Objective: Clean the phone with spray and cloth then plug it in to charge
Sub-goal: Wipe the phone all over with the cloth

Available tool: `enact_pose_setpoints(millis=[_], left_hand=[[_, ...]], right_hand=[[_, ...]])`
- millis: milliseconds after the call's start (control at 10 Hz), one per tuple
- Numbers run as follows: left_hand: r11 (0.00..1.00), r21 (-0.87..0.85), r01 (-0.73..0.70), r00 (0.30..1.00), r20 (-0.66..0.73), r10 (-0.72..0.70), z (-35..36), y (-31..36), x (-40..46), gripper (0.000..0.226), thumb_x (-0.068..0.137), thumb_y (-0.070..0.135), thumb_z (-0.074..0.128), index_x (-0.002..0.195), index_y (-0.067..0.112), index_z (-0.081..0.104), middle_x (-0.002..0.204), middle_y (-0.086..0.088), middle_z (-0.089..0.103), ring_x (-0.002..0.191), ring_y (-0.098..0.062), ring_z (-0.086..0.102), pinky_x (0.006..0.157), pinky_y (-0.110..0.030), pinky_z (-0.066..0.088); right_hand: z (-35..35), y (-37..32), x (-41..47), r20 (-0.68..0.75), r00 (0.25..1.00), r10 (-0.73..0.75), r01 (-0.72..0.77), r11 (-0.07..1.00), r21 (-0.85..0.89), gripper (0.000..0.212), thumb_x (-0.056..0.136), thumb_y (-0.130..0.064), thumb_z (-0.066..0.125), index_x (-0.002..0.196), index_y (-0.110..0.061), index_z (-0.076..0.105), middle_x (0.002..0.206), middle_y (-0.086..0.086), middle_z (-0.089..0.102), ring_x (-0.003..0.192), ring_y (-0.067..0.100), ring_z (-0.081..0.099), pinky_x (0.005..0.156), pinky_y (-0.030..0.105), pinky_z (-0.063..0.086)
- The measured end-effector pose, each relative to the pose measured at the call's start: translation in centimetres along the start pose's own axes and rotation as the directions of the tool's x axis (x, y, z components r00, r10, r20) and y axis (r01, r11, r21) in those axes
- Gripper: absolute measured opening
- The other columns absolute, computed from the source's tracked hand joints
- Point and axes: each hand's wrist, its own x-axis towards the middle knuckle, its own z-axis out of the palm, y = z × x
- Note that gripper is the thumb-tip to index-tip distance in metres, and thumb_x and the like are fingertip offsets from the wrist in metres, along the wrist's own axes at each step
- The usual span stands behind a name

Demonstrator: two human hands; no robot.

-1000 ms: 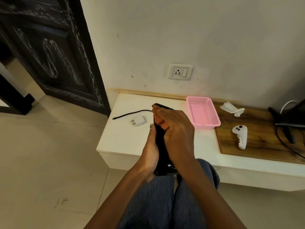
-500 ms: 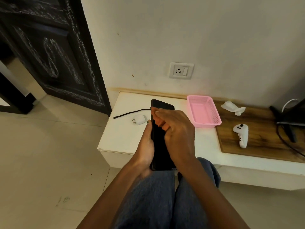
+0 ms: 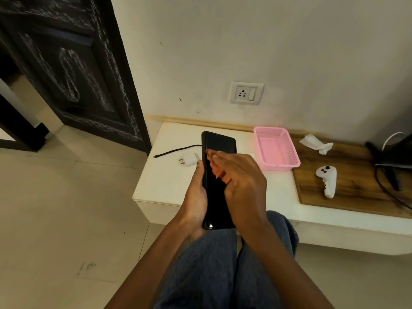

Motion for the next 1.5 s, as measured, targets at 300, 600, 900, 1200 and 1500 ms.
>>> enact_pose_setpoints(millis=[300, 600, 900, 1200, 1500], left_hand=[[0.998, -0.014, 0.055, 0.996, -0.064, -0.056, -1.8, 0.0, 0.3, 0.068, 0.080, 0.067, 0.035, 0.081, 0.015, 0.079, 0.090, -0.010, 0.075, 0.084, -0.020, 0.072, 0.068, -0.029, 0.058], [0.995, -0.062, 0.074, 0.997, 0.014, -0.073, -0.8, -0.2, 0.5, 0.054, 0.077, 0.061, 0.050, 0.090, 0.017, 0.077, 0.086, -0.006, 0.074, 0.082, -0.020, 0.071, 0.072, -0.031, 0.058], [0.993, -0.079, 0.089, 0.995, -0.037, -0.092, -1.6, -0.4, 0.7, 0.063, 0.082, 0.065, 0.041, 0.087, 0.013, 0.077, 0.087, -0.008, 0.070, 0.083, -0.020, 0.068, 0.076, -0.033, 0.055], [0.993, -0.102, 0.062, 0.992, -0.107, -0.073, -2.3, 0.3, 1.1, 0.072, 0.087, 0.065, 0.035, 0.102, 0.005, 0.071, 0.105, -0.018, 0.066, 0.093, -0.030, 0.062, 0.093, -0.043, 0.045], [0.984, -0.132, 0.123, 0.985, -0.104, -0.137, -2.3, -0.5, 1.1, 0.074, 0.087, 0.065, 0.035, 0.107, 0.002, 0.067, 0.103, -0.015, 0.064, 0.103, -0.028, 0.056, 0.102, -0.040, 0.037]], right_hand=[[-1.4, -1.4, -2.4, 0.193, 0.970, 0.151, -0.244, 0.667, 0.704, 0.068, 0.053, 0.004, -0.047, 0.117, -0.007, -0.030, 0.109, -0.044, -0.024, 0.102, -0.023, -0.032, 0.092, 0.005, -0.031], [-6.7, 2.6, 3.1, 0.454, 0.890, 0.046, 0.048, 0.980, -0.194, 0.045, 0.066, -0.018, 0.068, 0.102, 0.009, 0.066, 0.110, 0.021, 0.066, 0.110, 0.035, 0.056, 0.099, 0.051, 0.035], [-4.2, 0.1, -0.1, 0.023, 0.912, -0.410, 0.408, 0.899, -0.158, 0.048, 0.096, -0.023, 0.008, 0.127, -0.041, 0.039, 0.125, -0.029, 0.044, 0.120, -0.011, 0.036, 0.108, 0.023, 0.027], [-2.0, -5.0, -4.0, 0.178, 0.981, -0.073, -0.110, 0.544, 0.832, 0.063, 0.072, -0.006, -0.040, 0.132, -0.007, -0.020, 0.127, -0.041, -0.018, 0.122, -0.016, -0.027, 0.111, 0.017, -0.018], [-3.2, -3.8, 1.2, -0.008, 0.999, 0.042, -0.021, 0.635, 0.772, 0.059, 0.099, -0.025, 0.006, 0.133, 0.020, 0.024, 0.132, 0.045, 0.030, 0.134, 0.033, 0.037, 0.109, 0.050, 0.024]])
